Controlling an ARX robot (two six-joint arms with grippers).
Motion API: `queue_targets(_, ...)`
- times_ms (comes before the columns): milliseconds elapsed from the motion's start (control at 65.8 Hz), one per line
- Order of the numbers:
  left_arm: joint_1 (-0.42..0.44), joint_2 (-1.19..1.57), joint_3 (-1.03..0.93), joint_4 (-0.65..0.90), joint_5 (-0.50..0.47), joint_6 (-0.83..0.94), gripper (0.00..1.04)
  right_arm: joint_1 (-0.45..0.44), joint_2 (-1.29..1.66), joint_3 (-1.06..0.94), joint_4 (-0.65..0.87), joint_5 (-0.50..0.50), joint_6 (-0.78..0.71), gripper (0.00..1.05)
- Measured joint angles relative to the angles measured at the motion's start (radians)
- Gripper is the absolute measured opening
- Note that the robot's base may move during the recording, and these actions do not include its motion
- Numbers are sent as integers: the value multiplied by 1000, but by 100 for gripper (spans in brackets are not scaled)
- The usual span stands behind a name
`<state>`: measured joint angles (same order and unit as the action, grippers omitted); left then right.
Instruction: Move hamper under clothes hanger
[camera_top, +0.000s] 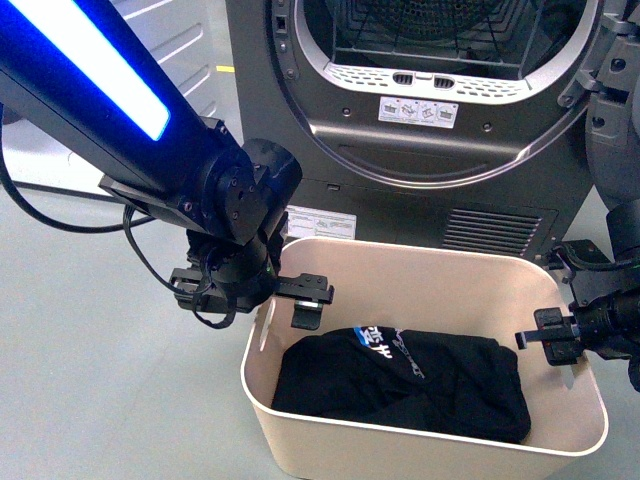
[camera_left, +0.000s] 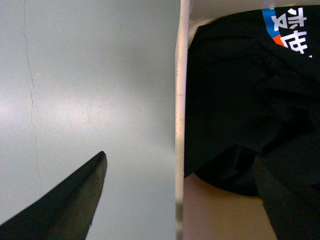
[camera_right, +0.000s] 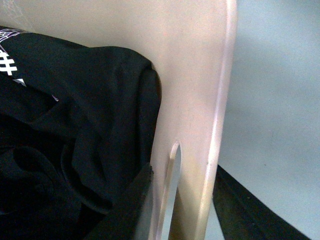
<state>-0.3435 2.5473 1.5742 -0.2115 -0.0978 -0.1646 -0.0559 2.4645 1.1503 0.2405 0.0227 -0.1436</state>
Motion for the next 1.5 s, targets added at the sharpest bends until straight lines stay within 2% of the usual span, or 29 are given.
queue_targets(76,0,0,0,2,-1,0,68,2,0,5,-7,-1,0,19)
queue_targets(182,0,0,0,3,-1,0,51,4,0,7,-14,0,18,3)
queue_targets(486,-1,0,-3,3,-6,-6,4,5,-5,14,-30,-1,37,3)
queue_targets(1504,-1,-96,-39,-4,-39,-7,4,-11,-98,-35,-60,-47,39,3)
